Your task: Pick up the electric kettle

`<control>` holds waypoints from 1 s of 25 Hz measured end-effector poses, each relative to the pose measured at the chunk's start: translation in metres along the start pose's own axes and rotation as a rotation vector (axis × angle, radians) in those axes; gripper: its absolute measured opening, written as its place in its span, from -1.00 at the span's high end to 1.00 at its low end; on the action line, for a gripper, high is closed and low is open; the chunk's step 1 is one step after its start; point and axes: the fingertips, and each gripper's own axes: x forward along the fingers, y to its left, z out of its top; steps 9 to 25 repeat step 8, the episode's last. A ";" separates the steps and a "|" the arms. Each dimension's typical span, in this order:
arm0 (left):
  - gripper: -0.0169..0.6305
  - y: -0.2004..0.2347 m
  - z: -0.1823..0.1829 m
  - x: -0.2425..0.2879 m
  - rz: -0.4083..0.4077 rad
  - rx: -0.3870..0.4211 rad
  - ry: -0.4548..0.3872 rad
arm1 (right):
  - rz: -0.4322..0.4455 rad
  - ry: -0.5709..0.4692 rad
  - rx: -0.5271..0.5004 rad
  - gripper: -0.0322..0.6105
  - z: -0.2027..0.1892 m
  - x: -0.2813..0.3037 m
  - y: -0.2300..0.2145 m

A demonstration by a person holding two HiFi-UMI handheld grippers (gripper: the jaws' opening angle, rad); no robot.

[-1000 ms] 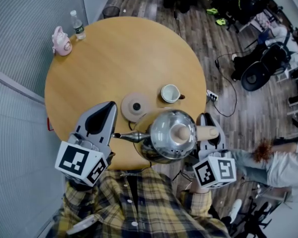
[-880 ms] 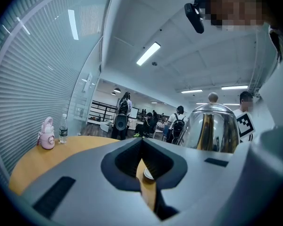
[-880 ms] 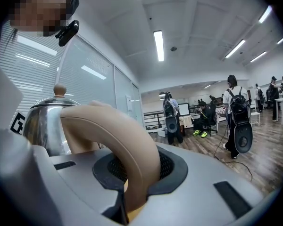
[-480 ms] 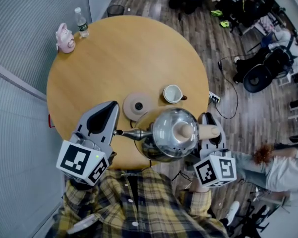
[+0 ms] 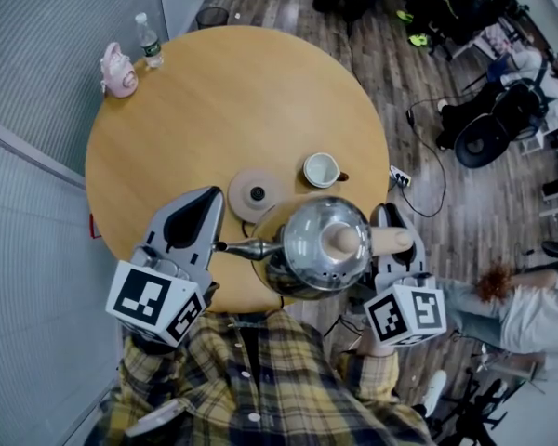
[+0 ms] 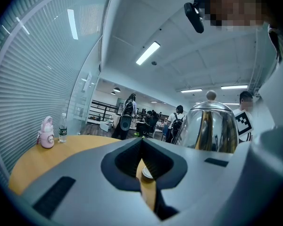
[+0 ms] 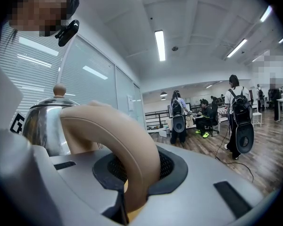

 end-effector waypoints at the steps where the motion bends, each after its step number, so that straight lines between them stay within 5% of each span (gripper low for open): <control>1: 0.94 0.000 -0.001 0.001 -0.001 0.000 0.000 | 0.000 -0.001 0.001 0.67 -0.001 0.001 -0.001; 25: 0.94 0.001 -0.005 0.000 0.002 0.001 0.005 | -0.006 -0.003 0.008 0.67 -0.005 -0.002 0.000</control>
